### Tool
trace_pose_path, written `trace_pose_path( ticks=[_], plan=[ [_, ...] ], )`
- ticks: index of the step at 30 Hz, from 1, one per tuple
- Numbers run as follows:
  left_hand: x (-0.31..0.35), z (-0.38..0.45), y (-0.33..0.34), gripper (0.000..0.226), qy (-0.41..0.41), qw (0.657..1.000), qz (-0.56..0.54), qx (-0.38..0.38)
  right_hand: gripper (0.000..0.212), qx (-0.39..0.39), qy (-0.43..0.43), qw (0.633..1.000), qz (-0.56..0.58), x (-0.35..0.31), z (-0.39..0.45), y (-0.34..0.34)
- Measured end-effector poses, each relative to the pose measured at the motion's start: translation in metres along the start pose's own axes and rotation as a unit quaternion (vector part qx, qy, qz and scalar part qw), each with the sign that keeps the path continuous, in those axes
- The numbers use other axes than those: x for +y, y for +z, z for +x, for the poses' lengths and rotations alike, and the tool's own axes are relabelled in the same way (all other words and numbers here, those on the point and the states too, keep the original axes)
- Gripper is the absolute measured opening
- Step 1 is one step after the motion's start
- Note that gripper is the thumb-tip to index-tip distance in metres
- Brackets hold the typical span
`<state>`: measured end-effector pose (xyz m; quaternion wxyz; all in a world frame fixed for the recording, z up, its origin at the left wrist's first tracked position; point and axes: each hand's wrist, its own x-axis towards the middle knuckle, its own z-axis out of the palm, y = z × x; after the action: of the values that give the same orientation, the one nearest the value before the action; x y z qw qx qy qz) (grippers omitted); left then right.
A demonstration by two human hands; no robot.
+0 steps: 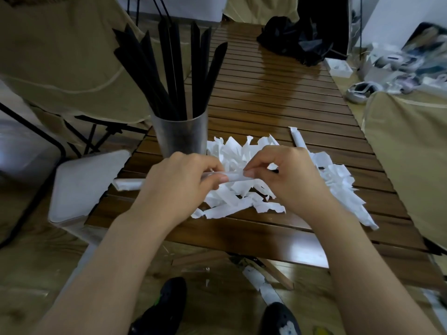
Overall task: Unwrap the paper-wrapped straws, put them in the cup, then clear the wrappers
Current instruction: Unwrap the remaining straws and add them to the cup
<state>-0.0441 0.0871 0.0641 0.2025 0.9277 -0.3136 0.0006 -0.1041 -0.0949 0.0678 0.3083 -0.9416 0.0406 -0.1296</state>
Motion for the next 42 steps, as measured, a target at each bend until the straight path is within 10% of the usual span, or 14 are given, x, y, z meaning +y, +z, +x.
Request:
trace_pose_path(
  ticks=[22, 33, 42],
  plan=[
    [0.001, 0.002, 0.003, 0.023, -0.055, 0.995, -0.057, 0.06, 0.02, 0.161, -0.142, 0.963, -0.163, -0.011, 0.001, 0.024],
    [0.014, -0.001, 0.013, 0.026, -0.041, 0.992, -0.001, 0.116, 0.023, 0.168, 0.124, 0.976, 0.058, -0.02, -0.001, 0.035],
    [0.014, 0.0, 0.018, 0.027, -0.041, 0.992, 0.004, 0.121, 0.022, 0.158, 0.179, 0.961, 0.14, -0.015, -0.002, 0.036]
  ],
)
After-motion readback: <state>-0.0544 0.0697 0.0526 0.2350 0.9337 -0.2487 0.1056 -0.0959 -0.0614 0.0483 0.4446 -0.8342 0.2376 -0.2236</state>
